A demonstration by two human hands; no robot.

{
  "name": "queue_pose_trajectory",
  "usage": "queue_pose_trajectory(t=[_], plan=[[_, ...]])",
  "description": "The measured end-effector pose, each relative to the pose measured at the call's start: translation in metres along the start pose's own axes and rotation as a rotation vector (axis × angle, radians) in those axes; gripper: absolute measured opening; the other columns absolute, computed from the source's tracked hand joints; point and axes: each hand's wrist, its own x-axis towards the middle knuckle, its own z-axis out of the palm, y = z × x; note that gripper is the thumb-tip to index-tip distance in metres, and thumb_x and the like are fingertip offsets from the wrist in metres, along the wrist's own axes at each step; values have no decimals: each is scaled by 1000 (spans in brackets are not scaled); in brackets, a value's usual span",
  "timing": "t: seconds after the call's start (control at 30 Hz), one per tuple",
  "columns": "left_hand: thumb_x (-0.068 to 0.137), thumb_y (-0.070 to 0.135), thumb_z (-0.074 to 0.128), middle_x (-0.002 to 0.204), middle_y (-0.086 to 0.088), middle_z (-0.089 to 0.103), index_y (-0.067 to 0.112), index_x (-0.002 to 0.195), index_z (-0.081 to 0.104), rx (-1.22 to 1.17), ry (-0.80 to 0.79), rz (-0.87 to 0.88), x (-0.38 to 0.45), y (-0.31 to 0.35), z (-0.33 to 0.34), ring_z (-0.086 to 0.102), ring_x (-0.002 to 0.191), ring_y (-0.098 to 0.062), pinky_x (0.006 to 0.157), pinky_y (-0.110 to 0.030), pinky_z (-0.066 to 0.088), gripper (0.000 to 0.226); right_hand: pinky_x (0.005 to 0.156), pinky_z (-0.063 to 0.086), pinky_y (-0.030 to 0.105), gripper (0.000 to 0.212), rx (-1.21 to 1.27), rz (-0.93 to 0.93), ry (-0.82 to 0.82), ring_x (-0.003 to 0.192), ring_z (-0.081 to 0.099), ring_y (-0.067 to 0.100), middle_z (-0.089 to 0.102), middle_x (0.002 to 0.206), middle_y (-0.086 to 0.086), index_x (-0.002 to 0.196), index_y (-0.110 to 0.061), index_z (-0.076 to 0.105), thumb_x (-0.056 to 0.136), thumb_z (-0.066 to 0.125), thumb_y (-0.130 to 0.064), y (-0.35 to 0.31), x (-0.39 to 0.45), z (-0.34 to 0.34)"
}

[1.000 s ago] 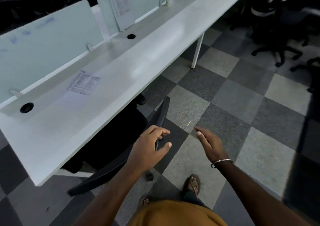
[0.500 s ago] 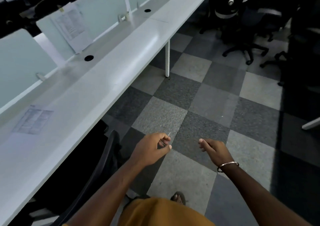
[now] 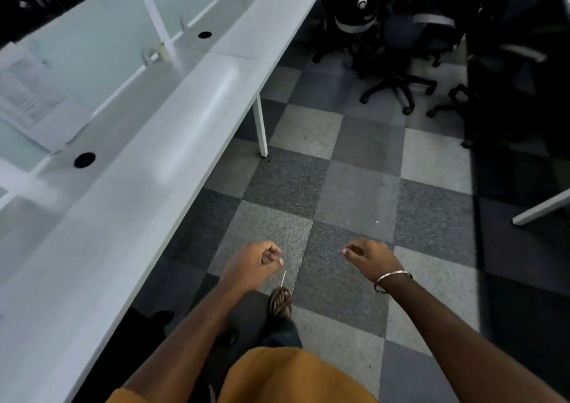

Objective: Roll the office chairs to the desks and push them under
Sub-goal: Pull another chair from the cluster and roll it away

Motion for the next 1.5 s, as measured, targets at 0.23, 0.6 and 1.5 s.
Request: queue_pose_trajectory(t=[0.23, 0.6, 1.5], plan=[[92, 38, 74, 89, 16, 72, 33, 101, 71, 124, -100, 46, 120, 7, -69, 67, 81, 3, 78, -24, 59, 11, 75, 53, 37, 18, 19, 100, 63, 86, 71, 22, 75, 88, 1, 93, -19, 76, 96, 66, -33, -23, 105, -40], [89, 42, 74, 90, 20, 72, 35, 103, 72, 205, -219, 198, 336, 89, -108, 67, 82, 7, 82, -30, 59, 16, 68, 52, 38, 18, 152, 204, 250, 76, 67, 16, 73, 83, -1, 87, -18, 73, 96, 65, -31, 19, 246, -118], [95, 30, 73, 91, 13, 72, 30, 105, 71, 152, -291, 182, 861, 312, -142, 67, 82, -1, 77, -24, 57, 10, 75, 50, 26, 13, 126, 308, 286, 88, 71, 12, 78, 96, -5, 99, -22, 80, 95, 68, -27, 180, 697, -410]])
